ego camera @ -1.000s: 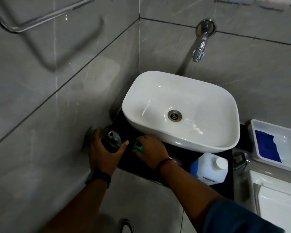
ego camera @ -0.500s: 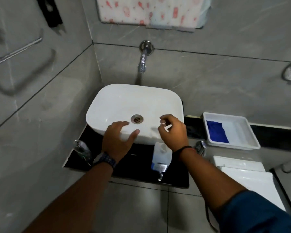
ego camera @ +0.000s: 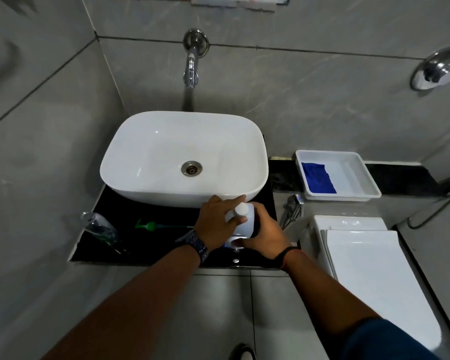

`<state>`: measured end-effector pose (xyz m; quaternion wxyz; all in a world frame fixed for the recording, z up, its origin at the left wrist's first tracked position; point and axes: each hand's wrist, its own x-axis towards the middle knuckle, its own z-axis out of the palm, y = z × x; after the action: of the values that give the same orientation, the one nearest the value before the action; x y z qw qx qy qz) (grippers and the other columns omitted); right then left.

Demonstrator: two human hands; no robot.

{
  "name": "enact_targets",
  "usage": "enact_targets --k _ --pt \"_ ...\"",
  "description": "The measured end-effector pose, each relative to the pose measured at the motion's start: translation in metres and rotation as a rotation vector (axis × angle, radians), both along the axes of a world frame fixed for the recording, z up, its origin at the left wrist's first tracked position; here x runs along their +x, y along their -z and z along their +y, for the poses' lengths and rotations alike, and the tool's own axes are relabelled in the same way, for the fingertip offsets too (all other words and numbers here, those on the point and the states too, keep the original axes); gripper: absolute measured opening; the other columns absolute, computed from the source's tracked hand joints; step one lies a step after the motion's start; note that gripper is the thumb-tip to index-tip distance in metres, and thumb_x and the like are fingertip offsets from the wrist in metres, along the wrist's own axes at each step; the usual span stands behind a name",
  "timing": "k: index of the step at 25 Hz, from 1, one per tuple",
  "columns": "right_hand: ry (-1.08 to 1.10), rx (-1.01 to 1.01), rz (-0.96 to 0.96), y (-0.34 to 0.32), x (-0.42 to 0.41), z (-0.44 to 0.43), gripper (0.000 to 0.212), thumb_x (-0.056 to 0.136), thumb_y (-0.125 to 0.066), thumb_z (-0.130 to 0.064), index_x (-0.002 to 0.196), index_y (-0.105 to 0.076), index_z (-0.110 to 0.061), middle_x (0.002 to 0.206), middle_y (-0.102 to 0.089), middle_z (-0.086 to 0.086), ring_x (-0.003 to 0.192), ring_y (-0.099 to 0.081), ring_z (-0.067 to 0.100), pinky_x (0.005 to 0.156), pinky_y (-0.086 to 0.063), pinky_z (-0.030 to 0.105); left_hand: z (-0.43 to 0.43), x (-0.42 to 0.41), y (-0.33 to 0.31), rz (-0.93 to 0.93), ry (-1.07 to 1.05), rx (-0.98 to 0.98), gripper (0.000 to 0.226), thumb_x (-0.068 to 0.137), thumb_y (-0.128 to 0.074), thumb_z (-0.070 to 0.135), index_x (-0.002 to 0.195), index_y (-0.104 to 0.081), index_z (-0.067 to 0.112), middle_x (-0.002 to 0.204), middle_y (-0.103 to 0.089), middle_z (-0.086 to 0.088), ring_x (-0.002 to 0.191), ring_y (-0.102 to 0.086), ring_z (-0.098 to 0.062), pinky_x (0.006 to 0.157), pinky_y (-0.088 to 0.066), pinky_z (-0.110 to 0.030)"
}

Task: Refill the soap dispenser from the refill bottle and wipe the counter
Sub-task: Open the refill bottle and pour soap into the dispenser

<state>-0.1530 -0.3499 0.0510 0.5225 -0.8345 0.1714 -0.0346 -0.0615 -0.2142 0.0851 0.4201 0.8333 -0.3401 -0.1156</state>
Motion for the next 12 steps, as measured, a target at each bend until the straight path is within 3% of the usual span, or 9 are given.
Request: enact_targets --k 2,5,8,10,12 --pt "0.05 -0.005 -0.001 0.004 0.004 0.002 0.077 0.056 -0.083 -0.036 0.123 -0.044 -0.037 0.115 -0.062 -0.007 0.102 -0.061 0.011 0.076 -0.049 0.019 -0.001 -0.002 0.004 0.068 -0.059 -0.076 0.046 0.077 -0.074 0.024 0.122 -0.062 0.024 0.091 -0.05 0.013 0.103 -0.052 -0.023 0.098 -0.042 -0.039" --pt "0.053 -0.022 0.026 0.005 0.007 0.006 0.077 0.055 -0.08 -0.04 0.124 -0.047 -0.038 0.111 -0.064 -0.008 0.097 -0.062 0.008 0.072 -0.047 0.014 0.003 -0.013 0.011 0.146 -0.272 -0.172 0.044 0.065 -0.083 0.032 0.107 -0.069 0.029 0.096 -0.054 0.005 0.1 -0.053 -0.021 0.09 -0.049 -0.038" --pt "0.052 -0.028 0.046 0.006 0.009 0.01 0.077 0.055 -0.081 -0.044 0.124 -0.046 -0.039 0.11 -0.064 -0.01 0.095 -0.061 0.007 0.07 -0.045 0.01 0.015 -0.019 0.015 0.009 -0.403 -0.238 0.041 0.053 -0.085 0.047 0.085 -0.07 0.027 0.079 -0.061 0.009 0.085 -0.056 -0.017 0.078 -0.05 -0.044" --pt "0.049 -0.051 0.048 0.005 0.011 0.011 0.077 0.056 -0.081 -0.044 0.124 -0.045 -0.04 0.11 -0.063 -0.011 0.094 -0.06 0.007 0.068 -0.043 0.008 0.019 -0.016 0.011 -0.102 -0.4 -0.252 0.051 0.05 -0.084 0.05 0.09 -0.069 0.023 0.085 -0.065 0.005 0.085 -0.057 -0.018 0.078 -0.049 -0.044" --pt "0.036 -0.06 0.049 0.005 0.013 0.011 0.08 0.055 -0.081 -0.043 0.125 -0.044 -0.04 0.113 -0.064 -0.01 0.098 -0.06 0.008 0.071 -0.044 0.011 0.016 -0.011 0.006 -0.125 -0.286 -0.23 0.065 0.055 -0.086 0.041 0.113 -0.065 0.019 0.111 -0.067 0.0 0.102 -0.058 -0.021 0.089 -0.046 -0.046"
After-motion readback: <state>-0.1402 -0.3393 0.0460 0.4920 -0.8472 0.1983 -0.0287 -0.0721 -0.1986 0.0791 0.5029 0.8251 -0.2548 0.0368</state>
